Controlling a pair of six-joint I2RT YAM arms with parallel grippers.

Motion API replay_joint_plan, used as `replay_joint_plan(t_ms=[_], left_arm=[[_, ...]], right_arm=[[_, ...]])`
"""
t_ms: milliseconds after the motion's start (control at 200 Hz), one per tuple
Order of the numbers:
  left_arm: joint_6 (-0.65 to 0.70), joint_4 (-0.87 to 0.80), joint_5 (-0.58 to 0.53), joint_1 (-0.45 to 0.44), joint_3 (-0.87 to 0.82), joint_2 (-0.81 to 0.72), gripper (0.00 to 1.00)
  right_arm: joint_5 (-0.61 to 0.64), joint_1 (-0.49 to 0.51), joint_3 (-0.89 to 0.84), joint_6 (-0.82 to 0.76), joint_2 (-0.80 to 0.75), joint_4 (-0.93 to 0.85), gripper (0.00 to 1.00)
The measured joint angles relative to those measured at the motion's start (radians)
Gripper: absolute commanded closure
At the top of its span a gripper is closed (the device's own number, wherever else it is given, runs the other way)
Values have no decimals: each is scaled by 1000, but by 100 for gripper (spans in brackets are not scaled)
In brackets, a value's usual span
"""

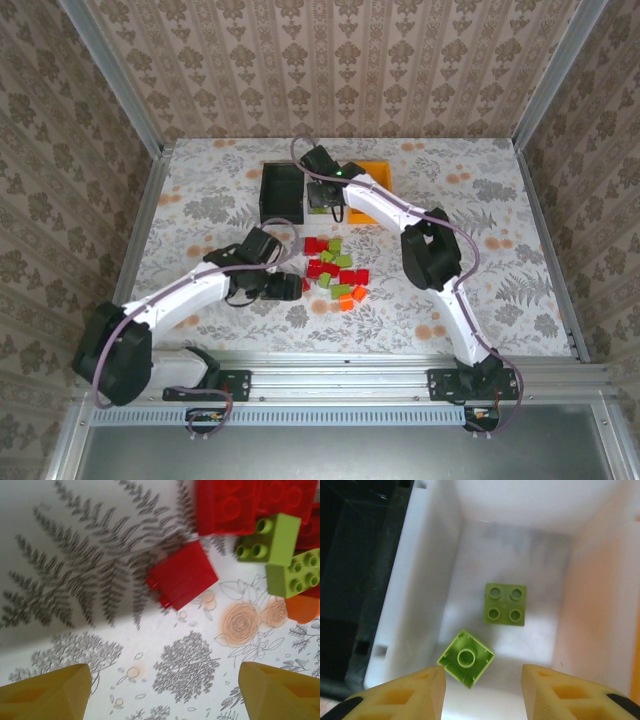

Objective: Sort the legos into containers by color

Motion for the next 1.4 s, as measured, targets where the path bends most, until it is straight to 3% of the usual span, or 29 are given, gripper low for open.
replay_joint_plan(t_ms=[240, 485, 635, 720, 1020, 1400], left_arm=[[97, -24, -102, -146, 157, 209, 23], [133, -61, -220, -158, 183, 369, 23], [159, -62, -230, -151, 209, 401, 32], [164, -72, -212, -133, 227, 418, 32], [150, -70, -181, -100, 235, 428, 37], [151, -77, -167, -76, 249, 440, 35]], right_arm=[[-34, 8, -410, 10, -438, 135, 48], [-42, 10, -763, 45, -750, 229, 47], [-42, 10, -919, 66, -812, 222, 47], [-43, 10, -963, 71, -835, 220, 47], [-50, 10, -1002, 85, -899, 222, 46], [-54, 26, -1047, 108, -969, 221, 46]])
